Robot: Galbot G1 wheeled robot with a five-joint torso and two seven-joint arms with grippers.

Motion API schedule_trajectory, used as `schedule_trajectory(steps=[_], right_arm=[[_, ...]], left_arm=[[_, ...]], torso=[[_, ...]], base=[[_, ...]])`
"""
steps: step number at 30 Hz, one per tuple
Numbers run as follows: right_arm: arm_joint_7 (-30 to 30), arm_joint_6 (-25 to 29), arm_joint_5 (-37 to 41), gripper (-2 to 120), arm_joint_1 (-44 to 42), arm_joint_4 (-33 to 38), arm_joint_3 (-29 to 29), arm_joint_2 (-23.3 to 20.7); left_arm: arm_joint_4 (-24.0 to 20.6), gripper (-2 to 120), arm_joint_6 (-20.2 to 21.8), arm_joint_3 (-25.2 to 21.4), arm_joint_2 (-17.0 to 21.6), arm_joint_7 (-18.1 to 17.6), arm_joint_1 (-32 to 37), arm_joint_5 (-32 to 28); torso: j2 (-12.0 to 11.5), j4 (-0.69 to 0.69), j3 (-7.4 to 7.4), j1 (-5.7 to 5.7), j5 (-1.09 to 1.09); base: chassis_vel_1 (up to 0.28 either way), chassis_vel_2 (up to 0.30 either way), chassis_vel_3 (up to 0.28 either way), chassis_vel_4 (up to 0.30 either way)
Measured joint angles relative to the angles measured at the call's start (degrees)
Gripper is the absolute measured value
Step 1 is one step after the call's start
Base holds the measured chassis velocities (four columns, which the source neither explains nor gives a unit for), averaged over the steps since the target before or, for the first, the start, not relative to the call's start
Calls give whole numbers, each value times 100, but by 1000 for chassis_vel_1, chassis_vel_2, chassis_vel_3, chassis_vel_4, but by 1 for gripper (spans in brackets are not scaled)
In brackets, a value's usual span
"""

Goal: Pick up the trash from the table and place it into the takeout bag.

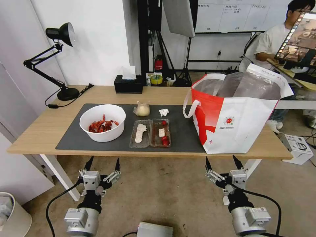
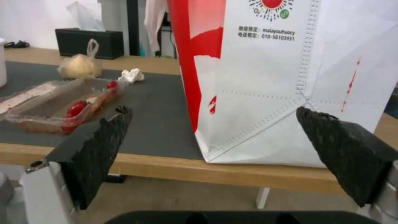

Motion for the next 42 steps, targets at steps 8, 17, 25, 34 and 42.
schedule_trajectory(steps=[8, 17, 25, 34, 42], right_arm=[[0, 0, 0, 100, 0, 0, 0, 0], [0, 0, 0, 100, 0, 0, 0, 0], [0, 0, 0, 100, 0, 0, 0, 0], [1, 0, 0, 100, 0, 0, 0, 0], [0, 0, 10, 100, 0, 0, 2, -12]], left_arm=[[0, 100, 0, 0, 0, 0, 0, 0], [0, 100, 0, 0, 0, 0, 0, 0], [0, 100, 0, 0, 0, 0, 0, 0], [0, 100, 0, 0, 0, 0, 0, 0], [0, 100, 0, 0, 1, 0, -1, -1]], torso=[[0, 0, 0, 0, 0], [0, 0, 0, 0, 0], [0, 0, 0, 0, 0], [0, 0, 0, -1, 0], [0, 0, 0, -1, 0]], base=[[0, 0, 0, 0], [0, 0, 0, 0], [0, 0, 0, 0], [0, 0, 0, 0], [0, 0, 0, 0]])
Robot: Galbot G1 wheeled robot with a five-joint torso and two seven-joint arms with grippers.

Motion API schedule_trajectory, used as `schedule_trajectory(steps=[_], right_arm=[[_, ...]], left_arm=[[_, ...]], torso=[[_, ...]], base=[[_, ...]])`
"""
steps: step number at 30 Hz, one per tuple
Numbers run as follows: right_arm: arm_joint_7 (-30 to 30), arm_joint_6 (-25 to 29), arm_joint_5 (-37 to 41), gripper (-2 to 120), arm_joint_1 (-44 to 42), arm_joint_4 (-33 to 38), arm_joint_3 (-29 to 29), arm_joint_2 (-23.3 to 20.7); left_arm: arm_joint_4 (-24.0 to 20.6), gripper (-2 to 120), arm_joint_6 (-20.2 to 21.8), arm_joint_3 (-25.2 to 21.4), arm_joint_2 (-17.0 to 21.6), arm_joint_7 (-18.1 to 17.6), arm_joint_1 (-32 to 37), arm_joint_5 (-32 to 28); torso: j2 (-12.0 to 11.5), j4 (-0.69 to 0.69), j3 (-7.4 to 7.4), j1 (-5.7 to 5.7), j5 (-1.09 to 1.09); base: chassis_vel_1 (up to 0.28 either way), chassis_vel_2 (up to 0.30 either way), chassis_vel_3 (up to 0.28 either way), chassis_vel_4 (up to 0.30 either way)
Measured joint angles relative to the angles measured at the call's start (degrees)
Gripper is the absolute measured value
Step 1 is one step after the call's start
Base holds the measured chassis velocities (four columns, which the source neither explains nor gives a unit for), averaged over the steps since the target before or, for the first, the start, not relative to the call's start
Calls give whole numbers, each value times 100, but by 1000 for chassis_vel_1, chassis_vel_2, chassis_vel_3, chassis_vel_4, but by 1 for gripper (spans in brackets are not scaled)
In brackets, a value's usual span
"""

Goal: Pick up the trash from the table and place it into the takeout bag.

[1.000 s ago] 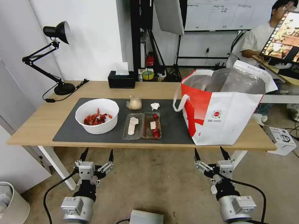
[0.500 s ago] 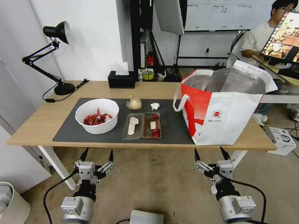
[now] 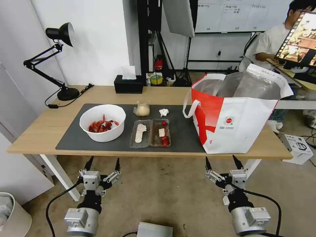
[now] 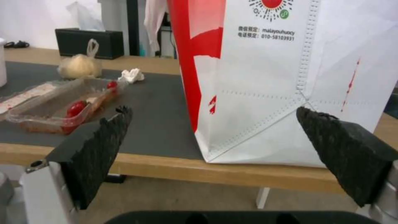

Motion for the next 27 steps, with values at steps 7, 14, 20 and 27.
schedule_trajectory(steps=[7, 14, 20, 27], right_arm=[[61, 91, 635, 100, -60, 18, 335, -717], [166, 408, 1733, 100, -145, 37, 866, -1954], [163, 657, 1773, 100, -112, -62, 805, -2023], [242, 652, 1599, 100, -140, -63, 775, -1984]], left_arm=[[355, 100, -114, 251, 478, -584, -568, -658], [878, 100, -487, 542, 1131, -1295, -1256, -1495], [903, 100, -496, 618, 1069, -1277, -1227, -1496], [895, 100, -489, 667, 1031, -1260, -1175, -1465]], torso=[[0, 0, 0, 0, 0], [-1, 1, 0, 1, -2], [-1, 0, 0, 1, 0], [-1, 0, 0, 1, 0]], base=[[0, 0, 0, 0], [0, 0, 0, 0], [0, 0, 0, 0], [0, 0, 0, 0]])
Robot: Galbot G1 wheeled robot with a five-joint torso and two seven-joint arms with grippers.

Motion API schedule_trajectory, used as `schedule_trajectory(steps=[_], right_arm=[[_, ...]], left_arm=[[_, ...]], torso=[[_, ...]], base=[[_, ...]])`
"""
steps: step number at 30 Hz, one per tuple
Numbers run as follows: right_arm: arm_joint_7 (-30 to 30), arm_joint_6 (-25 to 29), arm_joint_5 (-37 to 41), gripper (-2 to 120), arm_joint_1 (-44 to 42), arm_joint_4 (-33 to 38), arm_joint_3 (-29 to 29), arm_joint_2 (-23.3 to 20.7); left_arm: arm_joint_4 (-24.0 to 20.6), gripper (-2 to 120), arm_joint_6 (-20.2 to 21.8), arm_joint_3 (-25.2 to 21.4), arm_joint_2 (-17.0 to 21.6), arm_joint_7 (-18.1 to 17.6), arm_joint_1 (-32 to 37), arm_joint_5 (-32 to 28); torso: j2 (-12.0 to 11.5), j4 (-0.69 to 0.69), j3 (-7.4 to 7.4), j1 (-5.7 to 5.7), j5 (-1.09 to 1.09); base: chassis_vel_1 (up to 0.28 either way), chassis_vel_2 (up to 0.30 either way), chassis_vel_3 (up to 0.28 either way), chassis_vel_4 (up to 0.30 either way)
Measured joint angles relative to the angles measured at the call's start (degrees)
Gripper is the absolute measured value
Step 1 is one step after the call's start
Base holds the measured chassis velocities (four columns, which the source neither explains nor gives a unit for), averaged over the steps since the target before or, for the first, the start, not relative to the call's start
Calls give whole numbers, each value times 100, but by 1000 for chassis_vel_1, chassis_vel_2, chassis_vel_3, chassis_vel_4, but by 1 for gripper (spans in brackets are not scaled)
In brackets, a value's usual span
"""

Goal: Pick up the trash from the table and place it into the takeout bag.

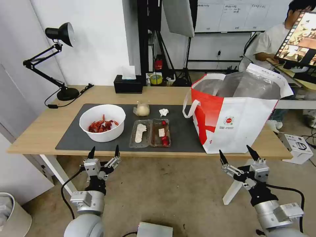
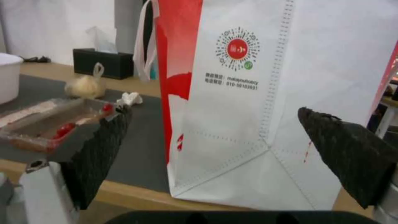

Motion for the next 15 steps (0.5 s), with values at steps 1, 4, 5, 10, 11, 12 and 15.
schedule_trajectory(steps=[1, 4, 5, 10, 11, 12, 15], right_arm=[[0, 0, 0, 100, 0, 0, 0, 0], [36, -26, -157, 100, 7, -38, -79, 78], [36, -26, -157, 100, 7, -38, -79, 78], [456, -199, -557, 100, 74, -16, -279, 41], [522, -299, -492, 100, 69, 49, -314, 6], [600, -462, -379, 100, 66, 139, -350, -24], [680, -742, -161, 100, 96, 276, -397, -65]], left_arm=[[0, 100, 0, 0, 0, 0, 0, 0], [-19, 100, 64, -6, 27, -5, 2, -1], [-19, 100, 64, -6, 27, -5, 2, -1], [-316, 100, 955, 8, 91, -428, 16, -198], [-357, 100, 1128, 2, 104, -448, -3, -260], [-401, 100, 1280, -4, 122, -462, -20, -343], [-481, 100, 1565, -15, 166, -475, -54, -529]], torso=[[0, 0, 0, 0, 0], [0, 0, 0, 0, 0], [0, 0, 0, 0, 0], [1, 0, 0, 0, 0], [1, 0, 0, 0, 0], [1, 0, 0, 0, 0], [1, 0, 0, 0, -1]], base=[[0, 0, 0, 0], [0, 0, 0, 0], [0, 0, 0, 0], [0, 0, 0, 0], [0, 0, 0, 0], [0, 0, 0, 0], [0, 0, 0, 0]])
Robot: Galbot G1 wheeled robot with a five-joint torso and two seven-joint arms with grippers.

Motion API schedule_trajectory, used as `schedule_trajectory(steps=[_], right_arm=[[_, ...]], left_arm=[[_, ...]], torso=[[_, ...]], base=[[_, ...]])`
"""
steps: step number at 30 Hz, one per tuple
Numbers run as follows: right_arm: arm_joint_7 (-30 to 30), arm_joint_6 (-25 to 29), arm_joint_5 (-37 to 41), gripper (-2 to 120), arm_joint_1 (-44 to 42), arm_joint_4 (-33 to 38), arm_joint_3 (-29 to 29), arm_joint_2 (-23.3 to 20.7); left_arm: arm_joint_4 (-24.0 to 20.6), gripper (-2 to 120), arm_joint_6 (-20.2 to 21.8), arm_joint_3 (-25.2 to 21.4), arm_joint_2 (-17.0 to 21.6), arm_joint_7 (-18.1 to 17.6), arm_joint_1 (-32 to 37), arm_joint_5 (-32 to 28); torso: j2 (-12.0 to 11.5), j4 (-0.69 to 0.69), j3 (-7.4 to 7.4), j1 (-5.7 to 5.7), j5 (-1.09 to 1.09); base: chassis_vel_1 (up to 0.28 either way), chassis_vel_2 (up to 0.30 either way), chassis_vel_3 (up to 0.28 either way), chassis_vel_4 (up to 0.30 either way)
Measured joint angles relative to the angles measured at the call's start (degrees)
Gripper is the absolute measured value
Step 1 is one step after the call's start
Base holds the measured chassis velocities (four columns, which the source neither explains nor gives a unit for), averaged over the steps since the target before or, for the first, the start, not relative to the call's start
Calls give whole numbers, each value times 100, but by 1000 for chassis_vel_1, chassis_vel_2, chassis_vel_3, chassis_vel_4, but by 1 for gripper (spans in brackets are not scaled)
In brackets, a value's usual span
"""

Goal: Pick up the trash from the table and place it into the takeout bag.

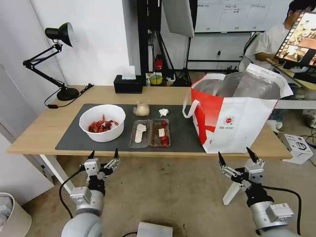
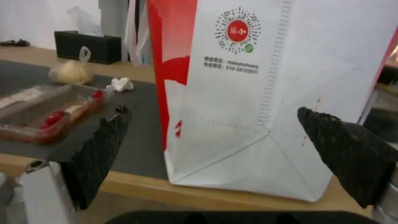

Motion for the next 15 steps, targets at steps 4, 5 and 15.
schedule_trajectory(steps=[4, 5, 15], right_arm=[[-7, -472, 332, 100, 86, 79, 12, -88], [-7, -472, 332, 100, 86, 79, 12, -88], [-136, -859, 676, 100, 233, -117, 97, -341]], left_arm=[[-126, 100, 444, -48, 99, 30, -47, -408], [-126, 100, 444, -48, 99, 30, -47, -408], [-192, 100, 1175, -58, 474, -129, -468, -2026]], torso=[[0, 0, 0, 0, 0], [0, 0, 0, 0, 0], [0, 0, 0, 0, 0]], base=[[0, 0, 0, 0], [0, 0, 0, 0], [0, 0, 0, 0]])
